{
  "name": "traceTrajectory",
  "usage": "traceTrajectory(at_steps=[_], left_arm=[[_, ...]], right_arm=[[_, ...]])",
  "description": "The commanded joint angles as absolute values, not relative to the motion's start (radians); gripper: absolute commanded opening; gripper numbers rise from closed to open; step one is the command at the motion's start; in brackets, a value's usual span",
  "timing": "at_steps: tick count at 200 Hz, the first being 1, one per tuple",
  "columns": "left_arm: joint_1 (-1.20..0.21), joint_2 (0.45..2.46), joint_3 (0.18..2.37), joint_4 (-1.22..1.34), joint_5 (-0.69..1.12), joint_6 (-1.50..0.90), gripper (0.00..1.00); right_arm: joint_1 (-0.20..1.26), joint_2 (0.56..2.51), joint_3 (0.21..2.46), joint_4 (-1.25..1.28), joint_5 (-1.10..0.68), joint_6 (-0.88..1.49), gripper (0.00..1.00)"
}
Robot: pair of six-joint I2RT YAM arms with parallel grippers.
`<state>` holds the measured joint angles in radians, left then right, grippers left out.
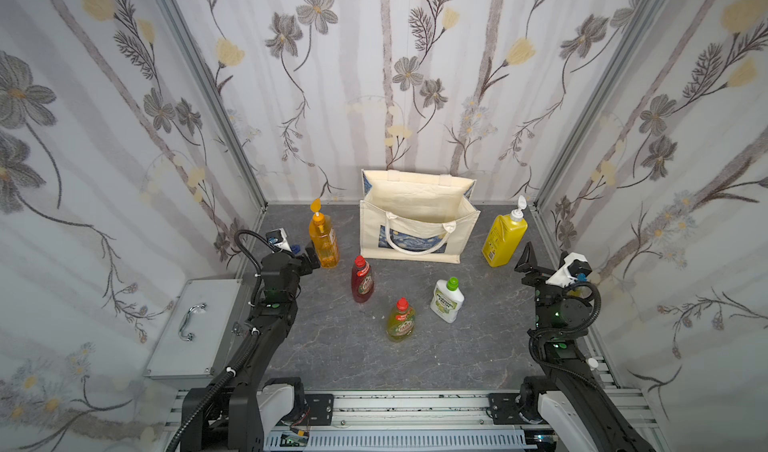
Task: Pack dish soap into the shopping bag
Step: Pick up the bottle of dish soap at the center of the board.
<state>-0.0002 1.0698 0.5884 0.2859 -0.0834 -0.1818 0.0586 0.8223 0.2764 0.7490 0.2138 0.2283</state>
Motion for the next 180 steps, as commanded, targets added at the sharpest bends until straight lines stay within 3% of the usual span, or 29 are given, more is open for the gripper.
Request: traceTrajectory(at_steps=[1,34,96,180], left_arm=[[0.000,1.046,0.658,-0.001,-0.173,-0.274,1.00],[0.002,1.028,0.766,-0.169,-0.274,-0.415,1.00],[0.002,1.123,1.062,-0.522,-0.180,-0.481,1.00],[-0.001,1.090,1.151,-0.611,0.019,-0.569,1.00]], right_arm=[[0.063,0.761,0.347,0.463,0.273,0.363,1.00],[0.063,0.743,0.496,0.287,0.271,0.337,1.00],[0.058,0.954,0.890,-0.043,0.243,0.286,1.00],[0.027,1.106,1.020,-0.169,0.133,0.230,1.00]])
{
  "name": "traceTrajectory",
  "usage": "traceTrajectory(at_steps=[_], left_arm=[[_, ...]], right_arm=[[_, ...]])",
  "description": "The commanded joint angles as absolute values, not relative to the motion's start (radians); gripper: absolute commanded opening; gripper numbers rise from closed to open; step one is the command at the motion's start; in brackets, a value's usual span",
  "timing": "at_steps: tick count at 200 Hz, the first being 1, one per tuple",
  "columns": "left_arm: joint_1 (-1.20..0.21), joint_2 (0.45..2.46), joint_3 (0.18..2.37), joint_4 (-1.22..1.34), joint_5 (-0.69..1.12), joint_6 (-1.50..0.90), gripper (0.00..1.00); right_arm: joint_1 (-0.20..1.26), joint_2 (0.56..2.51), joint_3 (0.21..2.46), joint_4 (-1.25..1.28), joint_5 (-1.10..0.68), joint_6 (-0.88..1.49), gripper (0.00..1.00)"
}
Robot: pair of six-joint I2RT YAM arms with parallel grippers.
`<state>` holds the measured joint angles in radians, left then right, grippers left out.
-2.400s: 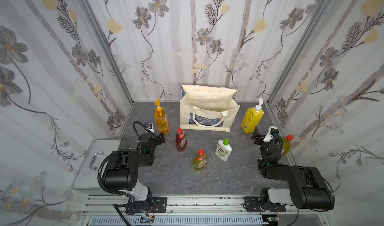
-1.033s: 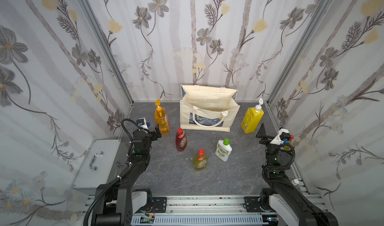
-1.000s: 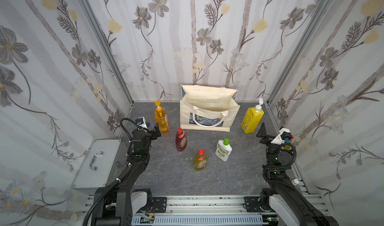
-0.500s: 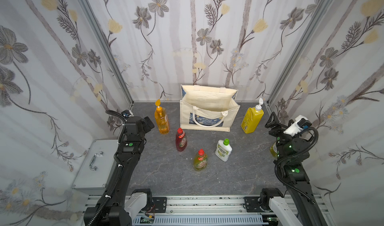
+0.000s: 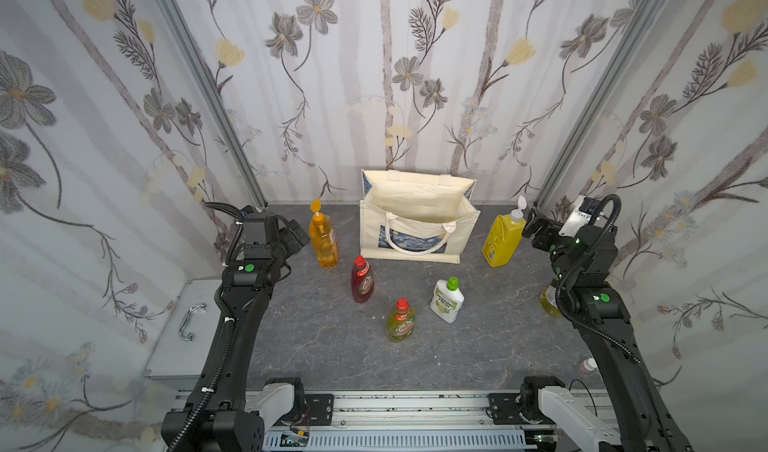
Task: Pack dish soap into the shopping bag
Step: Pick up the bottle of dish soap at the center of the board.
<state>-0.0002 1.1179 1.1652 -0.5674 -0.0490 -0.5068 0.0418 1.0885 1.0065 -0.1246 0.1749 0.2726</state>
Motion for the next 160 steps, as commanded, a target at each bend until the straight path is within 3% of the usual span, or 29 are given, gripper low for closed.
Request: traceTrajectory(at_steps=[1,73,160], left_arm=[[-0.001,1.089,1.149,-0.612,0.021,-0.569,1.00],[-0.038,1.031,1.104,-0.639,0.049,-0.557,1.00],[-0.080,1.036,1.098,-0.609,0.081,-0.592,1.00]], right_arm=[[0.027,1.109,1.021,-0.171,0.131,0.228,1.00],[-0.001,1.293,1.176,-0.411,0.067,0.079,1.00],[-0.064,1.487,1.269,-0.439,-0.077,0.030,0.97]])
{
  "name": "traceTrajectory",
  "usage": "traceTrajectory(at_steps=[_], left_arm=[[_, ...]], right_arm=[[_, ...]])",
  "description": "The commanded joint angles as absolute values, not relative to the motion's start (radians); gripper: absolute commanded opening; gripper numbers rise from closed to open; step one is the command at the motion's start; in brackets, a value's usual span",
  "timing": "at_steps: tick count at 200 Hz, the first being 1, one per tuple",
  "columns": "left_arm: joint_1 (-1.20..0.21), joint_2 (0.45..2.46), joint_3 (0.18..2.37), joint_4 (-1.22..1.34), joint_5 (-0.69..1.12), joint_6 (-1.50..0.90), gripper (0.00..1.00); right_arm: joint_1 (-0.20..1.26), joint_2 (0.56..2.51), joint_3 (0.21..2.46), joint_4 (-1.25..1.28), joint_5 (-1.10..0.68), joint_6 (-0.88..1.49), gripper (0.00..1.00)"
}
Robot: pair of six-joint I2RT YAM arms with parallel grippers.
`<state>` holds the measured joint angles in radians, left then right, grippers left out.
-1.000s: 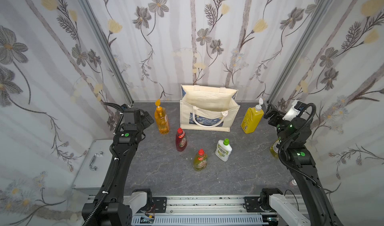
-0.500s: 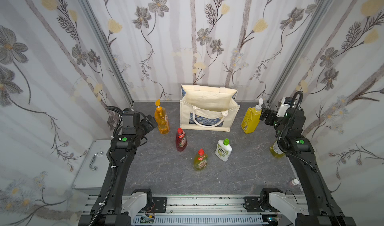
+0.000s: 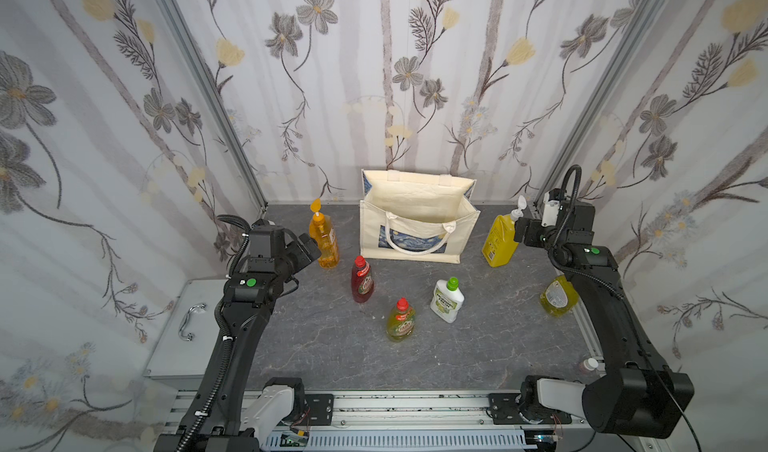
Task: Pack dish soap into the shopping bag
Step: Pick up the bottle of dish soap at the center of the board.
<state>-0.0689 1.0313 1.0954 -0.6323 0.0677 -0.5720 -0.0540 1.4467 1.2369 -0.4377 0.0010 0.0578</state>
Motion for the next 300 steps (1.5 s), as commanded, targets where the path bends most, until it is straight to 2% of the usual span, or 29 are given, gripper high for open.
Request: traceTrajectory(at_steps=[1,46,105,153,208,300], left_arm=[[-0.080,1.036,1.100,-0.609,0.081,-0.591,1.00],[-0.092,1.046,1.100,-0.603,0.084,-0.589,1.00],[-0.095,1.058,1.124,-0.622,0.091,-0.581,1.00],[-0.095,1.071,1.135,-0.644,0.099,-0.577,1.00],[-0.095,1.074,1.137,-0.660,0.100,-0.568,1.00],[-0.095,1.101,1.148,-0.666,0.107,-0.562,1.00]], right_arm=[[-0.064,1.490,1.270,-0.439,-0.079,0.030,0.97],[-0.080,1.591,1.337,-0.468,-0.143,0.027,0.95],[-0.083,1.673,1.345,-0.416,-0.164,-0.013,1.00],[-0.086,1.639,1.224,-0.237,-0.192,-0.044,1.00],[-0.100,1.534,0.968,0.128,-0.207,-0.061,1.00],[-0.138,1.589,0.897,0.320,-0.338,-0.030,0.93]])
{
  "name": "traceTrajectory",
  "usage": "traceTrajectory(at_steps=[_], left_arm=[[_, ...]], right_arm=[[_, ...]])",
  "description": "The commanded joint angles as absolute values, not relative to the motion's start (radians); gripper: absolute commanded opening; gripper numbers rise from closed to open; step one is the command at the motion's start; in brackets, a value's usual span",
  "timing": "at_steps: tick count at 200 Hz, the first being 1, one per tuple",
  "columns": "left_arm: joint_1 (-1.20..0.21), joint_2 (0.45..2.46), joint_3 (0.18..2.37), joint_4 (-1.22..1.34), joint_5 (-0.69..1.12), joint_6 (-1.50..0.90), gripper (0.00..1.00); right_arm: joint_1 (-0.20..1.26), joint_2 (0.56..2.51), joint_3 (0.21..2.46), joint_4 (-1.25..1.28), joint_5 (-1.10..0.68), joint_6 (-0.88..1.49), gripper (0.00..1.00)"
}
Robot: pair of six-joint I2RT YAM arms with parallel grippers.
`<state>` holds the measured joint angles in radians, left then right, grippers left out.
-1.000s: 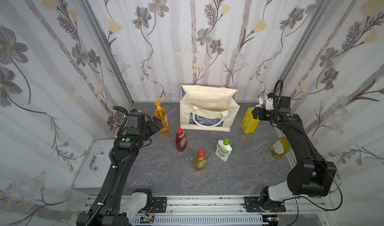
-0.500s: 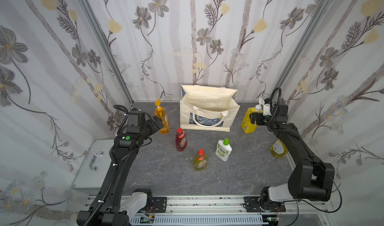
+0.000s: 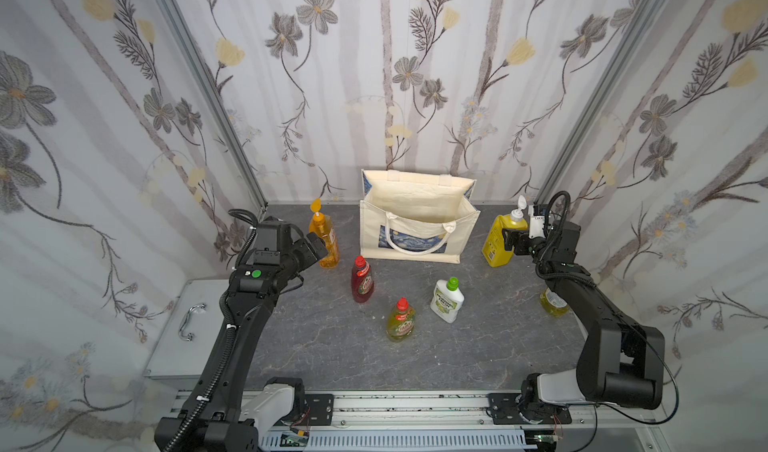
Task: Pack dish soap into the shopping bag
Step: Pick up the bottle of dish soap at the center of the board.
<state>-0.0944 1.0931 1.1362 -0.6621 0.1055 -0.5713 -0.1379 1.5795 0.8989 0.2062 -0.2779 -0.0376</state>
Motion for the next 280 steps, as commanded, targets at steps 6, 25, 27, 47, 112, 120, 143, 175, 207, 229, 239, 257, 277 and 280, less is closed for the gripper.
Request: traceTrajectory(at_steps=[6,25,27,47,112,120,143,175,207,229,239,257,277,280], left_arm=[[-0.095,1.104,1.152,-0.666,0.107,-0.562,1.00],[-0.095,1.110,1.159,-0.670,0.106,-0.560,1.00],[-0.095,1.111,1.160,-0.670,0.106,-0.559,1.00],[-0.095,1.115,1.166,-0.679,0.103,-0.551,1.00],[-0.095,1.117,1.172,-0.697,0.098,-0.536,1.00],[-0.095,1.117,1.173,-0.698,0.098,-0.536,1.00],[-0.095,1.121,1.179,-0.701,0.097,-0.532,1.00],[-0.095,1.123,1.188,-0.708,0.095,-0.523,1.00],[-0.095,1.124,1.192,-0.716,0.093,-0.520,1.00],[-0.094,1.126,1.193,-0.718,0.092,-0.519,1.00],[-0.095,1.129,1.193,-0.718,0.090,-0.519,1.00],[-0.095,1.133,1.195,-0.716,0.092,-0.522,1.00],[-0.095,1.137,1.196,-0.712,0.094,-0.527,1.00],[-0.095,1.139,1.196,-0.712,0.093,-0.528,1.00]], right_arm=[[-0.138,1.589,0.896,0.333,-0.339,-0.026,0.93],[-0.140,1.625,0.901,0.366,-0.347,-0.019,0.92],[-0.140,1.628,0.903,0.368,-0.348,-0.019,0.92],[-0.140,1.648,0.918,0.371,-0.354,-0.016,0.92],[-0.140,1.694,0.935,0.413,-0.357,-0.007,0.89],[-0.140,1.700,0.937,0.415,-0.357,-0.007,0.88],[-0.140,1.715,0.944,0.434,-0.360,-0.007,0.87],[-0.140,1.744,0.969,0.435,-0.376,-0.006,0.84],[-0.140,1.765,0.986,0.428,-0.389,-0.010,0.81],[-0.138,1.767,0.986,0.423,-0.391,-0.022,0.82],[-0.138,1.768,0.985,0.420,-0.393,-0.028,0.81],[-0.138,1.773,0.988,0.406,-0.399,-0.041,0.79],[-0.138,1.777,0.992,0.385,-0.412,-0.057,0.74],[-0.138,1.778,0.992,0.384,-0.413,-0.057,0.74]])
